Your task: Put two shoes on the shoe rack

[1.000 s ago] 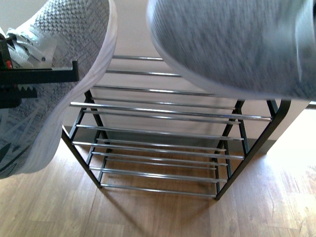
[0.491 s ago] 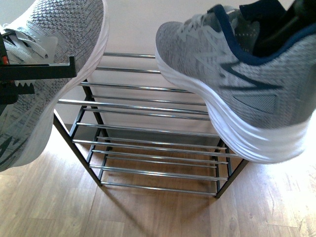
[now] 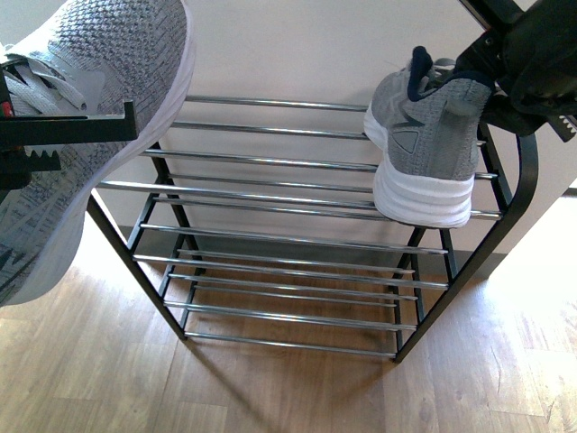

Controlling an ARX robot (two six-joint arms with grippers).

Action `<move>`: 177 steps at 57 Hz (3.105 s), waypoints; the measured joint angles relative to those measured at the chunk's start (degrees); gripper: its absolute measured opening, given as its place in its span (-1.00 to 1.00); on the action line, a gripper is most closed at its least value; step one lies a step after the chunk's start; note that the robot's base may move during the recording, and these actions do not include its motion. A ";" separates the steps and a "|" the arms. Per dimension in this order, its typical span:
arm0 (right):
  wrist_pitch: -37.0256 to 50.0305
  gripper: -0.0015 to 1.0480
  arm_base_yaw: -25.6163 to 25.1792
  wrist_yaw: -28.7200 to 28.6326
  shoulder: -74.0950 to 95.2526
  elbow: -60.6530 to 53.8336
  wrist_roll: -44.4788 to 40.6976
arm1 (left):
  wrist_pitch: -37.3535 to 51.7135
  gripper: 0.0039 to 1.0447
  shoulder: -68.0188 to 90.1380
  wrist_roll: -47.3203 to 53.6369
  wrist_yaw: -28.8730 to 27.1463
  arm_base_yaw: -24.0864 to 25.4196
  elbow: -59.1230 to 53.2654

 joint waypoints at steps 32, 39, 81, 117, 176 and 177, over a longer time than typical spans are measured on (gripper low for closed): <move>1.86 -0.77 -5.09 0.04 3.80 0.59 -1.64 | 0.00 -0.97 0.00 -0.02 -0.02 0.00 0.00; 1.38 -0.40 -5.42 0.48 2.60 1.14 -5.64 | 0.00 -0.97 0.00 0.00 -0.02 0.02 0.00; 51.15 -0.26 -12.81 -6.34 -28.55 -31.87 -60.98 | 0.00 -0.97 0.00 0.00 -0.02 0.00 0.00; 53.44 -0.97 -19.52 -12.50 -46.75 -52.41 -62.16 | 0.00 -0.97 0.00 0.00 -0.02 0.02 0.00; 31.76 -0.97 -19.63 -12.90 -79.30 -61.86 -62.18 | 0.00 -0.97 0.00 -0.02 0.00 0.00 0.00; 31.52 -0.97 -19.63 -12.87 -79.58 -61.86 -62.16 | 0.00 -0.97 0.00 0.00 0.00 0.00 0.00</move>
